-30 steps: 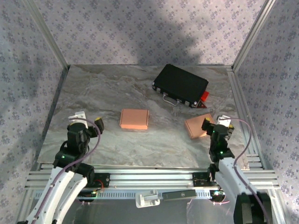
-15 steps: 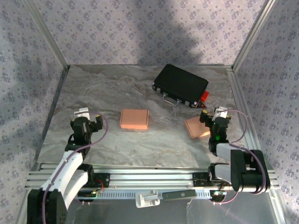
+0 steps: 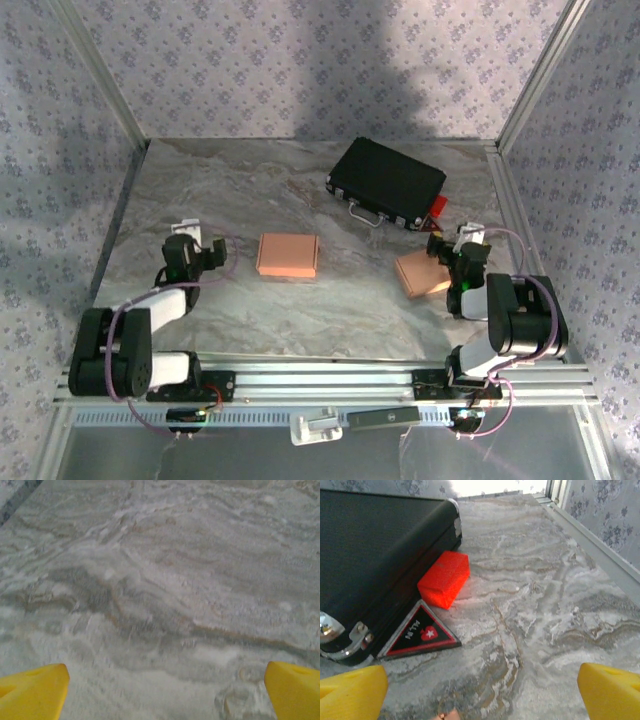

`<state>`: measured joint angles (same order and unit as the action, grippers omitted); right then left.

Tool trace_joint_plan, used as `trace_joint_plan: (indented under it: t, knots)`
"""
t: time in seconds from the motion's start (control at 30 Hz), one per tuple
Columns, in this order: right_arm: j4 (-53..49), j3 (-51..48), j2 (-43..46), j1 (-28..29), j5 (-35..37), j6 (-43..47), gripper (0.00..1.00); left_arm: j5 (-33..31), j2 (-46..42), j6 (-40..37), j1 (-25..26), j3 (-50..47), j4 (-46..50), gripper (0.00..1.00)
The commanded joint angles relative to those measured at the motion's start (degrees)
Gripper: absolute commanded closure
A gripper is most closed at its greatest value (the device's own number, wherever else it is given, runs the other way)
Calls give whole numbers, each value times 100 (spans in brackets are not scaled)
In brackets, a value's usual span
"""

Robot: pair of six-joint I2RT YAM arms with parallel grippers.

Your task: Fold the paper box

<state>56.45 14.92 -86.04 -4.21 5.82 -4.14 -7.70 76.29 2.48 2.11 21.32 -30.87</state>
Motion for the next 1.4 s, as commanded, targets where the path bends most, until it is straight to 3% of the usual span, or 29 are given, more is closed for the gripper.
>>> trace_joint_plan:
  t: [0.0,0.1,0.2,0.27,0.33,0.43,1.1,1.2,1.37]
  knots:
    - [-878,609,-71,225,184,318,1,315,177,-202,-44,259,-569,0]
    - [-998,711,-96,334,248,452,1,427,344,-336,-44,310,-683,0]
    - [-957,707,-99,315,200,448,1,440,1432,-231,-205,-246,-3014,0]
    - [-971,701,-97,316,203,445,1,455,955,-44,-319,-24,-1786,0]
    - [-960,704,-105,324,213,452,1,656,1238,-73,-357,-127,-2393,0]
    - [-960,706,-98,324,225,455,1,222,1213,136,-389,92,-1944,0]
    - [-978,716,-111,310,198,449,1,180,1158,-28,-260,210,-1640,0]
    - [-1148,804,-119,242,-350,582,1,182,1164,-26,-263,206,-1641,0]
    - [-1088,758,-93,81,-680,526,1,177,1160,-28,-261,206,-1636,0]
